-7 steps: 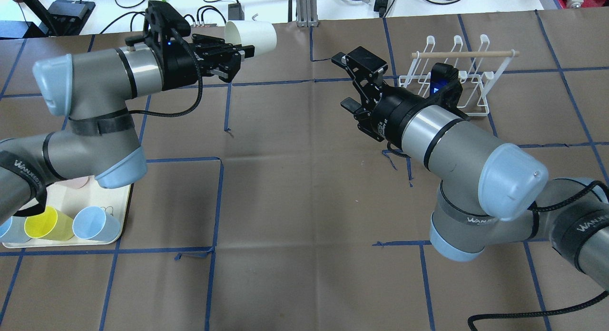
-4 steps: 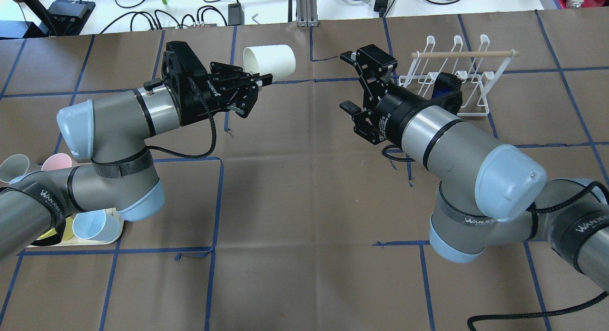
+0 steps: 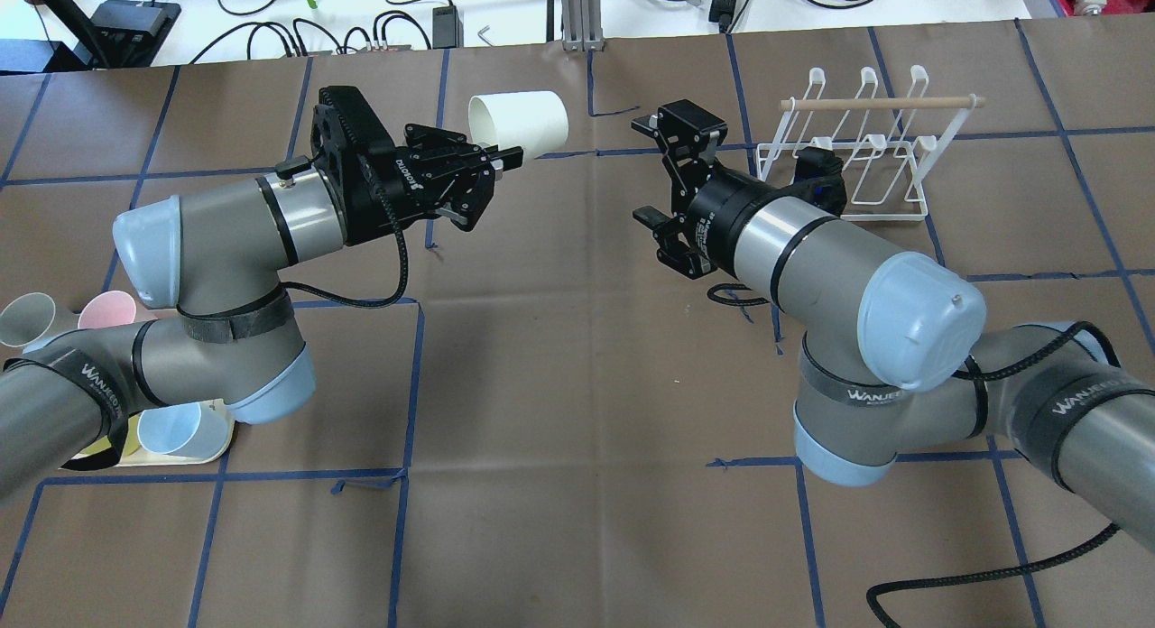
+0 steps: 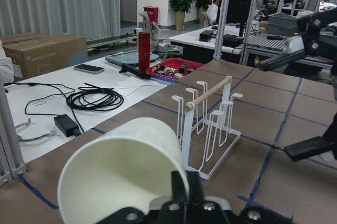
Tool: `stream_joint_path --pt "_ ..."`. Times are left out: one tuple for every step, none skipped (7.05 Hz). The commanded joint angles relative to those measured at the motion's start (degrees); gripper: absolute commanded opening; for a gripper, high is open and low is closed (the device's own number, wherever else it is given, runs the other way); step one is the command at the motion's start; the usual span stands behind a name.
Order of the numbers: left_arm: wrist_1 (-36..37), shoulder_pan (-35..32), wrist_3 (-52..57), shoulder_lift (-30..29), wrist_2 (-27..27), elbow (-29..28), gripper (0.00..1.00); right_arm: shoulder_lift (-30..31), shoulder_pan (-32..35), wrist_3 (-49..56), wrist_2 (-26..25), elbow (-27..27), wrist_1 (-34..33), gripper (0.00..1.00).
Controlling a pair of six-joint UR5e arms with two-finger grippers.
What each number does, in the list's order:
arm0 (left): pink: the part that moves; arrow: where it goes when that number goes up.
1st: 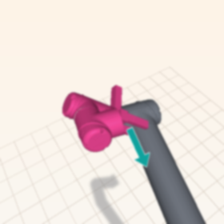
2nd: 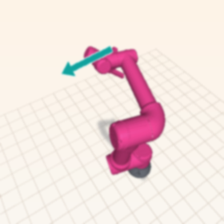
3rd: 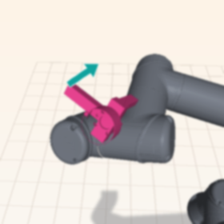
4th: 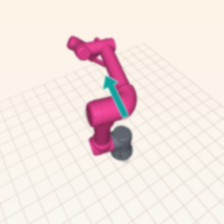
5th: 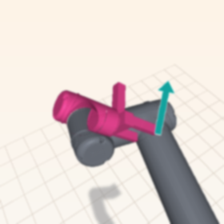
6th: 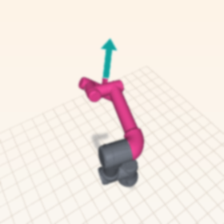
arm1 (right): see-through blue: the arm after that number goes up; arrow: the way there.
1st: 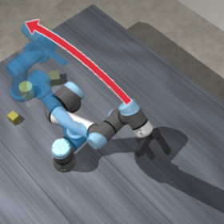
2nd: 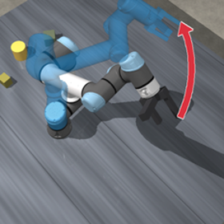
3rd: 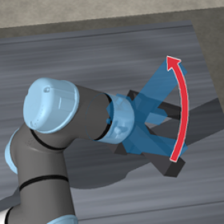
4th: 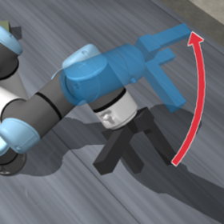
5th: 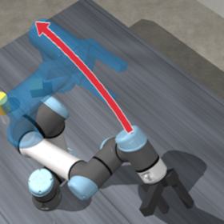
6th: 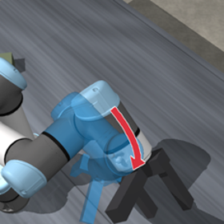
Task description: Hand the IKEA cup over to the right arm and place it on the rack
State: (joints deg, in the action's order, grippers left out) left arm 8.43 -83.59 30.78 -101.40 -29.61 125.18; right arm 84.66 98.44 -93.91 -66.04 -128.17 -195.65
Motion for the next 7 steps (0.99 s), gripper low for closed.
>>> stream_joint_path --pt "0.09 -0.17 0.07 -0.2 0.16 0.15 0.0 -4.14 2.01 -0.13 -0.23 4.48 0.27 1.0" --pt "0.09 -0.43 0.16 -0.2 0.25 0.15 0.0 -5.46 2.8 -0.83 -1.88 6.16 0.27 1.0" --pt "0.01 -0.52 -0.02 -0.2 0.25 0.24 0.0 -6.34 4.29 -2.05 -3.2 7.48 0.88 1.0" --pt "0.09 -0.44 -0.02 -0.2 0.25 0.24 0.0 -6.87 4.83 -2.33 -4.26 8.62 1.49 1.0" --pt "0.09 -0.52 -0.11 -0.2 0.25 0.24 0.0 -7.92 5.35 -2.42 -5.14 9.07 1.5 1.0" --pt "0.09 -0.52 -0.11 -0.2 0.25 0.24 0.0 -9.07 5.97 -2.59 -5.32 10.03 1.5 1.0" --pt "0.09 -0.52 -0.11 -0.2 0.25 0.24 0.0 -9.95 7.11 -3.46 -6.63 11.43 1.5 1.0"
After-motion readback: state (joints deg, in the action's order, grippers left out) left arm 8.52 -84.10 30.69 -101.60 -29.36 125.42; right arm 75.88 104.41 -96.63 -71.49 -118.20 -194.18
